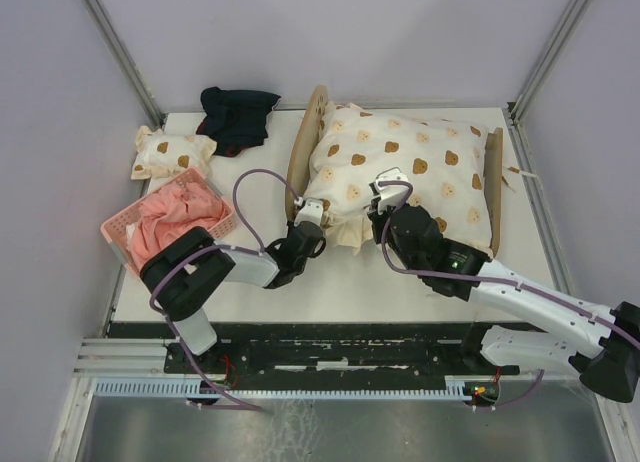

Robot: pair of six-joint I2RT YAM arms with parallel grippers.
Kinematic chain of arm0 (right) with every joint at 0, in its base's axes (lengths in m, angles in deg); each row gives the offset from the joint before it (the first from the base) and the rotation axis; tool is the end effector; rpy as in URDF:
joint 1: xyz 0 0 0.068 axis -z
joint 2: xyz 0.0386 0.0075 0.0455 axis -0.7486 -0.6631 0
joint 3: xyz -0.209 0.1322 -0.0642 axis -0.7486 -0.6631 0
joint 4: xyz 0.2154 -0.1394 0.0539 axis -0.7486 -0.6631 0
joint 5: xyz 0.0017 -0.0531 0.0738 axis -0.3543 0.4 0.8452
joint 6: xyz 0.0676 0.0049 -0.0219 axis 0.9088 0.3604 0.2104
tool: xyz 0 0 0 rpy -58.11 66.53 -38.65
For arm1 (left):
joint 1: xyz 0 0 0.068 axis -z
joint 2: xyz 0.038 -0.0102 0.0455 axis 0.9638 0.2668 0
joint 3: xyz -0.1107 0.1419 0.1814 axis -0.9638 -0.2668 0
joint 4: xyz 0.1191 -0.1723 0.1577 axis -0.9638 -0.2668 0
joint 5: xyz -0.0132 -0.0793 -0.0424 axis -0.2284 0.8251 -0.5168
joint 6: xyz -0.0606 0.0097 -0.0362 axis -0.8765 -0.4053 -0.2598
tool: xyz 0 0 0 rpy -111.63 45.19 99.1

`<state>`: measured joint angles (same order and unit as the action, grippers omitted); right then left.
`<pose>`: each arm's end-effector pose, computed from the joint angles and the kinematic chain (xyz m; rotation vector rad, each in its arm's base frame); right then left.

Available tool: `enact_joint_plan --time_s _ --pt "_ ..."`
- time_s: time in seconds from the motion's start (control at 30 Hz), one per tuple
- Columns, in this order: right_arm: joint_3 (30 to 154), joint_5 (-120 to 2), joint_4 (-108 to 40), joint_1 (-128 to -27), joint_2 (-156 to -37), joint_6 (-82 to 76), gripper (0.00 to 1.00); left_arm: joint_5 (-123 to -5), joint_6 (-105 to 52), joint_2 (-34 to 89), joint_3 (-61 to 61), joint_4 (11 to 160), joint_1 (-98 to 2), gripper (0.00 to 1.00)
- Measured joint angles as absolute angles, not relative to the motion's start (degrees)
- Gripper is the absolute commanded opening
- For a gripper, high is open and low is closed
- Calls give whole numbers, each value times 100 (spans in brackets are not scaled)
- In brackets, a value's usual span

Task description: Set up the pet bed

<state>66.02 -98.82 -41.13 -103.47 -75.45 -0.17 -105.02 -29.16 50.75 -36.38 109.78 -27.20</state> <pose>0.1794 0.2019 0.3013 -0.3497 1.8143 0.2625 0.2416 -0.2153 0.0945 0.2944 2.0708 -0.0156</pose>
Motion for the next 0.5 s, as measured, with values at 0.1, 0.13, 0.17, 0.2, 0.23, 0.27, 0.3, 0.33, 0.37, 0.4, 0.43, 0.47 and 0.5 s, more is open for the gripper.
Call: enact_joint_plan --time_s 0.1,0.13,0.17,0.2,0.23,0.27,0.3,0.33,0.37,0.4,0.43,0.47,0.5 --pt "6519 -9876 -4120 -10347 -7534 -15 2 -10476 -2942 5073 -3636 10954 -2720 3" --pt "6479 -9874 -4124 -10345 -7534 -15 2 -10471 -2964 5058 -3636 10932 -2720 3" --pt "6449 -9874 -4131 -10343 -7534 -13 2 -10443 -3001 5020 -3644 10878 -2720 3" --pt "6420 -9872 -4133 -10340 -7534 -11 2 -10393 -3082 4948 -3677 10808 -2722 3" --pt "6379 -9858 -4133 -10340 -7532 -6 2 -10347 -3200 4841 -3743 10720 -2724 3" --pt "6350 -9845 -4133 -10340 -7532 0 2 -10314 -3316 4708 -3830 10607 -2724 3" --pt "6324 -9832 -4137 -10340 -7532 11 2 -10290 -3423 4590 -3911 10522 -2724 3" --pt "6294 -9828 -4139 -10340 -7532 13 2 -10224 -3526 4448 -4016 10434 -2724 3" --pt "6274 -9821 -4142 -10340 -7532 20 2 -10194 -3659 4312 -4114 10345 -2724 3" --pt "6252 -9804 -4148 -10340 -7534 29 2 -10150 -3788 4162 -4234 10285 -2724 3" --pt "6241 -9786 -4153 -10340 -7536 29 2 -10084 -3911 4011 -4352 10235 -2726 3" --pt "6234 -9778 -4153 -10340 -7536 33 2 -10025 -4027 3871 -4460 10187 -2731 3" --pt "6232 -9764 -4148 -10340 -7541 35 2 -9986 -4101 3764 -4545 10161 -2731 3"
